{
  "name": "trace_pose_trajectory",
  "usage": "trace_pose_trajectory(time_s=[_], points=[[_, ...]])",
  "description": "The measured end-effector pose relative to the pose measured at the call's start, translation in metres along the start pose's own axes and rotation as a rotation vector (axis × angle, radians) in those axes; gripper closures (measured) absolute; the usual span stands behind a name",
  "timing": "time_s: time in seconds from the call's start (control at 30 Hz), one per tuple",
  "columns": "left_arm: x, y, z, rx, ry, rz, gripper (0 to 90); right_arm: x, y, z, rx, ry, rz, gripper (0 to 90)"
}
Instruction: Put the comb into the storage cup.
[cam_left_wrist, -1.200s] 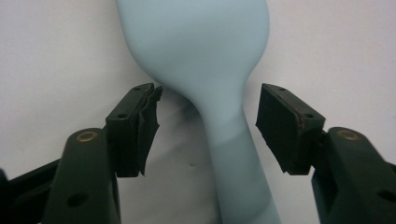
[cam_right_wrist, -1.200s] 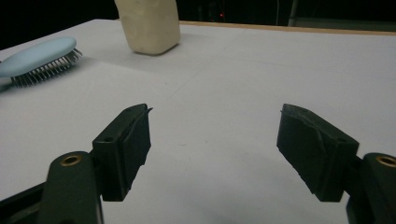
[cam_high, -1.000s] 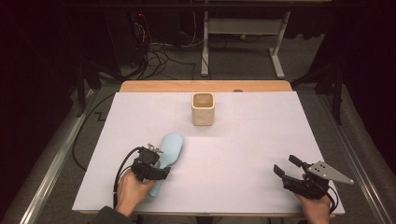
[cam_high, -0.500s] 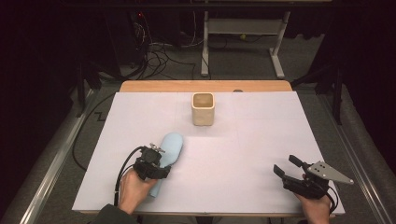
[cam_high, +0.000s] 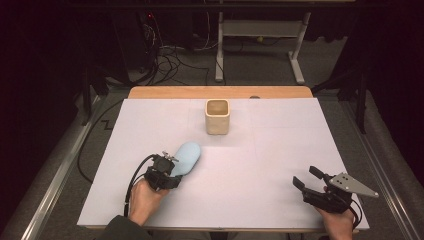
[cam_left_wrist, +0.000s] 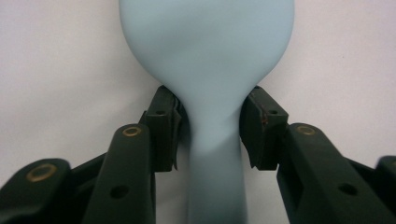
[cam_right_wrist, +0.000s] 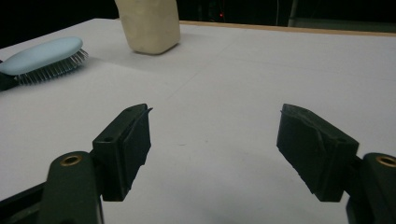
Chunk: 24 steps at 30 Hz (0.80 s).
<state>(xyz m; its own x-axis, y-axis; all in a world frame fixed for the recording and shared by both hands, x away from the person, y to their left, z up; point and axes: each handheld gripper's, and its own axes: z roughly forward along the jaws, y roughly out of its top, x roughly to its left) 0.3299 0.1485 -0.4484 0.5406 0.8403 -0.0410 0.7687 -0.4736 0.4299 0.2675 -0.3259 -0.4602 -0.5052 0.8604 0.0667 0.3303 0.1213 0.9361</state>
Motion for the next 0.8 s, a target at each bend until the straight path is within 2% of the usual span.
trace_pose_trajectory(time_s=[0.43, 0.8], points=[[-0.0018, 0.0098, 0.0023, 0.036, 0.009, 0.038, 68.2, 0.0002, 0.0001, -0.0002, 0.001, -0.003, -0.004, 26.8], [-0.0059, 0.0078, 0.0020, 0.009, 0.034, 0.074, 69.1, 0.0005, -0.0003, -0.0010, 0.002, -0.005, -0.002, 26.8]])
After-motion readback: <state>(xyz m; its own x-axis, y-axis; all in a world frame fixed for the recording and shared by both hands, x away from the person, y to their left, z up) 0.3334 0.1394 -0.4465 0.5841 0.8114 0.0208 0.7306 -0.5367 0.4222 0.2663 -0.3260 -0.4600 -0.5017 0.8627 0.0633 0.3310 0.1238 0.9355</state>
